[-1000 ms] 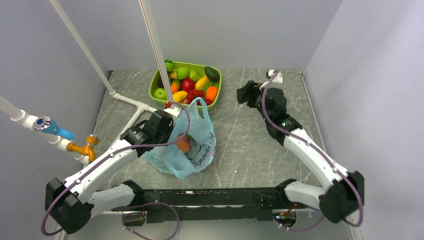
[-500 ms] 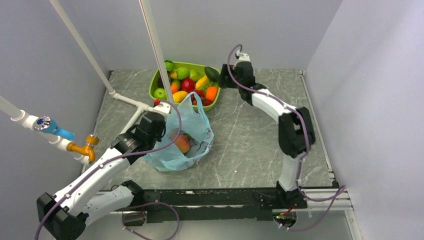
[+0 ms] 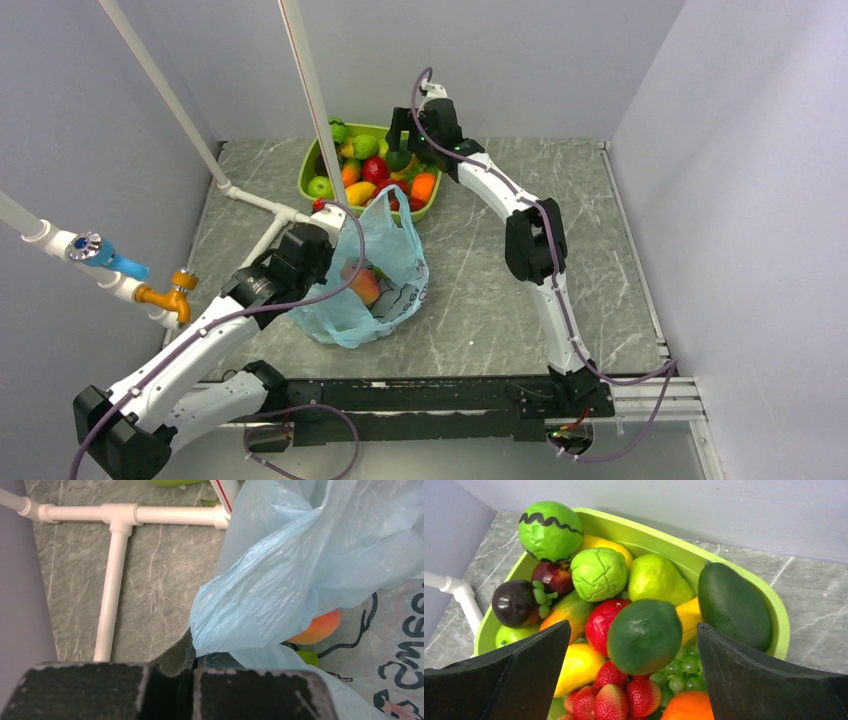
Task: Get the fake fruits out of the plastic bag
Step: Place the fake fruit in the bin, then take out the fake fruit from the plastic bag.
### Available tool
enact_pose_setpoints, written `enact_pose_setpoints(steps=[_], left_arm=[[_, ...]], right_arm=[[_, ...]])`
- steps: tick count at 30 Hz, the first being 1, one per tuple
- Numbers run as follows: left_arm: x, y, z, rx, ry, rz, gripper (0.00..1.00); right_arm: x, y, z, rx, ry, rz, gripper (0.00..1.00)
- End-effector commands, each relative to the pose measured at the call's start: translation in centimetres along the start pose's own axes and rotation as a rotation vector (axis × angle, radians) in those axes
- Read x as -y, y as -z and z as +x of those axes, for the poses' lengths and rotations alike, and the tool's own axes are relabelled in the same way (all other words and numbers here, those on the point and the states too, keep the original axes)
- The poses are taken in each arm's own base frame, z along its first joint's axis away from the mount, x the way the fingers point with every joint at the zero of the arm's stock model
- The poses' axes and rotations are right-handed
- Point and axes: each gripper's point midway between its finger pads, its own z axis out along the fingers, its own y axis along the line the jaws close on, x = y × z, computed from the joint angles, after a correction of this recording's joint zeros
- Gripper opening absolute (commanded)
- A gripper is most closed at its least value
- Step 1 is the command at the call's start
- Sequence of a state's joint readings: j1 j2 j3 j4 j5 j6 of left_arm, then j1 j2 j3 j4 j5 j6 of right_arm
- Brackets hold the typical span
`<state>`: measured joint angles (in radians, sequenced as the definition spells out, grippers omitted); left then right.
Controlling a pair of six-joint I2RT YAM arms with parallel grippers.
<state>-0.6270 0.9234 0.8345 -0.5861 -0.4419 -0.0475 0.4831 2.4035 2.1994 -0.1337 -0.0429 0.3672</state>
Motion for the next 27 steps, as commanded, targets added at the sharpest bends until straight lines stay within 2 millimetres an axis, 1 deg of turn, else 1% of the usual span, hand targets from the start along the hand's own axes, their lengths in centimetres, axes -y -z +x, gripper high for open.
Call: enact_pose_setpoints(steps=[1,3,5,7,8,11,13,14,17,18,20,21,24,25,27], left_arm=[[0.3,0.7,-1.6,0.078,0.028,0.038,0.00],[0.3,0.9,-1.8,0.088,0.031,0.046,0.00],[0.5,1.1,-1.9,0.097,0.032,0.060,0.00],[0.8,1.3,-2.1,0.109,0.032,0.084,0.00],[1.1,1.4,-2.2,0.117,0.030,0.105,0.00],[2.4,2.0,-2.7,0.160,0.024,0.189,0.00],[3.4,2.4,-3.0,0.189,-0.018,0.258,0.00],[4.0,2.7,-3.1,0.194,-0.024,0.294,0.00],[4.9,3.2,-3.0,0.193,-0.006,0.347,0.00],[5.3,3.5,-3.0,0.190,-0.011,0.370,0.00],[6.6,4.1,-2.6,0.161,0.031,0.435,0.00],[7.1,4.4,-2.2,0.134,0.045,0.463,0.00],[8.4,5.0,-0.9,0.075,0.052,0.538,0.00],[8.8,5.2,-0.5,0.063,0.049,0.562,0.00],[9.5,5.6,0.1,0.049,0.053,0.603,0.00]], right_arm=[[0.0,2.9,-2.5,0.022,0.015,0.036,0.99],[-0.1,4.6,-2.4,0.010,0.027,0.042,0.99],[0.0,7.1,-2.8,0.017,0.035,0.069,0.99],[0.3,9.6,-1.7,0.006,0.021,0.080,0.99],[0.9,11.0,0.4,-0.028,0.009,0.086,0.99],[1.2,15.5,2.7,-0.039,-0.022,0.083,0.97],[1.5,18.6,4.5,-0.053,-0.041,0.077,0.96],[1.9,20.1,5.8,-0.070,-0.053,0.087,0.95],[2.3,24.2,8.5,-0.094,-0.083,0.075,0.93],[1.5,25.8,8.6,-0.086,-0.088,0.033,0.92],[0.4,28.3,10.4,-0.110,-0.085,-0.025,0.90],[0.0,29.6,11.8,-0.126,-0.076,-0.051,0.89],[-2.8,33.1,14.1,-0.118,-0.023,-0.165,0.89],[-3.6,34.2,15.1,-0.118,-0.011,-0.202,0.88],[-6.0,36.1,15.9,-0.069,-0.015,-0.321,0.86]])
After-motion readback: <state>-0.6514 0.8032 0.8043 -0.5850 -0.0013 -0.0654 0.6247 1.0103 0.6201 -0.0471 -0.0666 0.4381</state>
